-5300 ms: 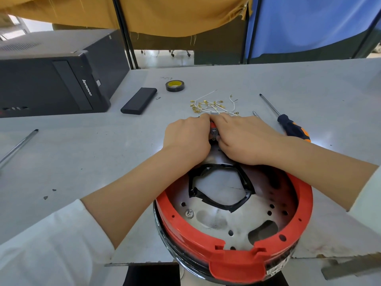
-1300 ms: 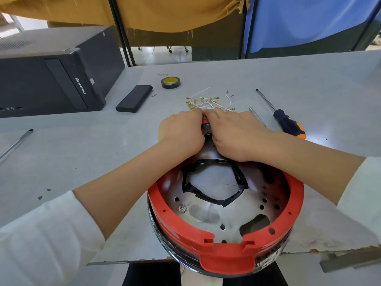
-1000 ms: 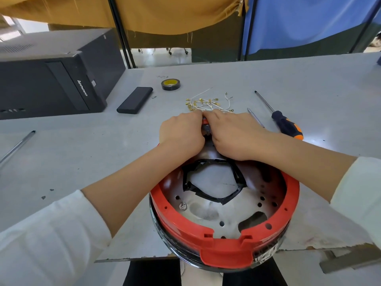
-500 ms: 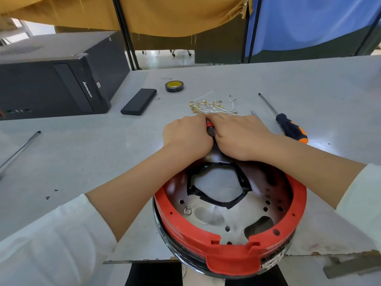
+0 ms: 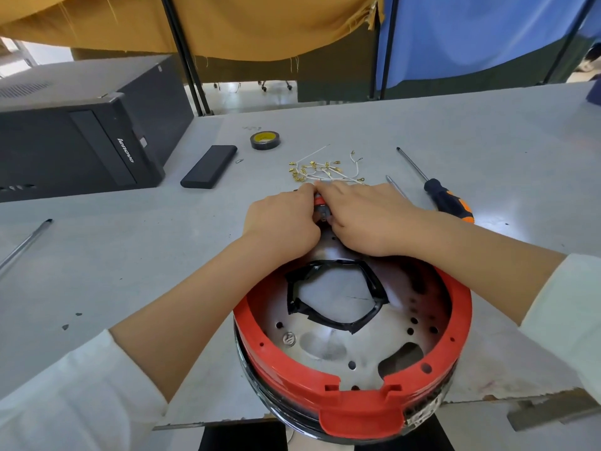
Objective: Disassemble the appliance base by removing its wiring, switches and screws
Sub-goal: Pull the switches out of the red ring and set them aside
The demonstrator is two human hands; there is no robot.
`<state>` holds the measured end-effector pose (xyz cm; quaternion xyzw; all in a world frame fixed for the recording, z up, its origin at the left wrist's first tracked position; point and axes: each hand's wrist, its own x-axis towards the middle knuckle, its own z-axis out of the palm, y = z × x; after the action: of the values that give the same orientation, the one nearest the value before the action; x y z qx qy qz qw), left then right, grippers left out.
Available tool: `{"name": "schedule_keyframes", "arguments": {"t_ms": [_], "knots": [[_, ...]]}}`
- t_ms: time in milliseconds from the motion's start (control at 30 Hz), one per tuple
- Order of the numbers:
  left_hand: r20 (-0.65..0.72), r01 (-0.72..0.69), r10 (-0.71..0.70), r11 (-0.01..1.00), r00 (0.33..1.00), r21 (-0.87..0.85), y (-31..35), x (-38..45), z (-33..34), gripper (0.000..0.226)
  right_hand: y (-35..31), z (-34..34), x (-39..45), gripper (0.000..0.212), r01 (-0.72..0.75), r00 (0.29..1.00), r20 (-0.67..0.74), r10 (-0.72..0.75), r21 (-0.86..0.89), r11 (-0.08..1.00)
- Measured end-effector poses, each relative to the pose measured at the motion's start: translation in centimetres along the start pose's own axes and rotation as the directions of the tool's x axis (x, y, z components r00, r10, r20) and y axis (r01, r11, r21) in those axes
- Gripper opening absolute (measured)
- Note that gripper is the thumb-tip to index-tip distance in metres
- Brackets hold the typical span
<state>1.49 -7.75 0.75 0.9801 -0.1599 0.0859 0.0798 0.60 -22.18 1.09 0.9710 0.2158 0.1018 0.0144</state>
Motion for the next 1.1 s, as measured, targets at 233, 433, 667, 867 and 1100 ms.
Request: {"name": "schedule_keyframes", "arguments": {"t_ms": [233, 433, 667, 867, 1100], "knots": [[0.035, 0.016, -0.014, 0.998, 0.999, -0.057, -0.4, 0.4, 0.1, 0.031, 0.1, 0.2, 0.1, 0.042, 0.015, 1.000, -0.013, -0.015, -0.010, 1.000], [-0.038, 0.062, -0.063, 0.998, 0.997, -0.023, 0.2, 0.4, 0.4, 0.028, -0.4, 0.4, -0.2, 0.043, 0.008, 0.999, -0.051, -0.013, -0.093, 0.996], [-0.063, 0.070, -0.069, 0.997, 0.996, 0.029, 0.7, 0.2, 0.1, 0.029, -0.7, 0.5, -0.2, 0.049, 0.008, 0.998, -0.065, -0.018, -0.145, 0.989], [-0.059, 0.076, -0.074, 0.996, 0.996, 0.037, 0.9, 0.1, -0.2, 0.029, -0.8, 0.5, -0.2, 0.049, 0.005, 0.997, -0.070, -0.015, -0.146, 0.989], [-0.020, 0.054, -0.055, 0.998, 0.998, -0.039, 0.4, 0.0, -0.6, 0.030, -0.6, 0.2, 0.0, 0.046, 0.004, 0.999, -0.036, -0.007, -0.080, 0.997]]}}
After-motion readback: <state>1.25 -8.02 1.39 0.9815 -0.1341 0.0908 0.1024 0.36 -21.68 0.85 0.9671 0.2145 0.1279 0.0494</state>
